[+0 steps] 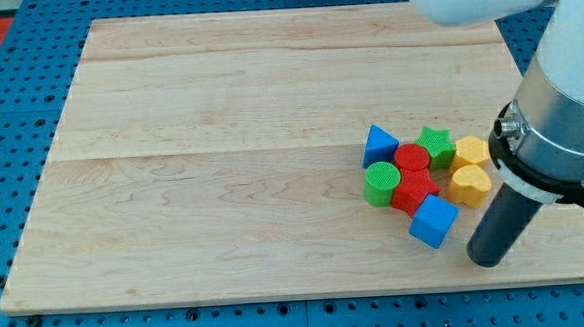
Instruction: Separate the green star from the group of blocks
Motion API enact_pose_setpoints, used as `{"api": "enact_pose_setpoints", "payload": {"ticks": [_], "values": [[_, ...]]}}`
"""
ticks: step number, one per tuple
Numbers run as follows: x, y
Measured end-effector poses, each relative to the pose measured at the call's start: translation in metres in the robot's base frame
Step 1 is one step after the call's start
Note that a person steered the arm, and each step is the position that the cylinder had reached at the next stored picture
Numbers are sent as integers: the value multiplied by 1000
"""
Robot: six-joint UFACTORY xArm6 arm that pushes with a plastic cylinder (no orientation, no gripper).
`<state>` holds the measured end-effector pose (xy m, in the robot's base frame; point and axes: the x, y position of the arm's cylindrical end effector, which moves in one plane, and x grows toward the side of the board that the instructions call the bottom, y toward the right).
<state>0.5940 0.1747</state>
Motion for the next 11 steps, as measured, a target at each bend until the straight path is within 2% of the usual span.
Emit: {"api": "enact_pose_setpoints", "payload": {"ticks": [2, 3, 4, 5, 7, 9, 10, 11], "values": [[2, -2], [-21, -2], [-89, 14], [-144, -4], [-189, -98], [-285, -132], [-340, -195], [-349, -212]]}}
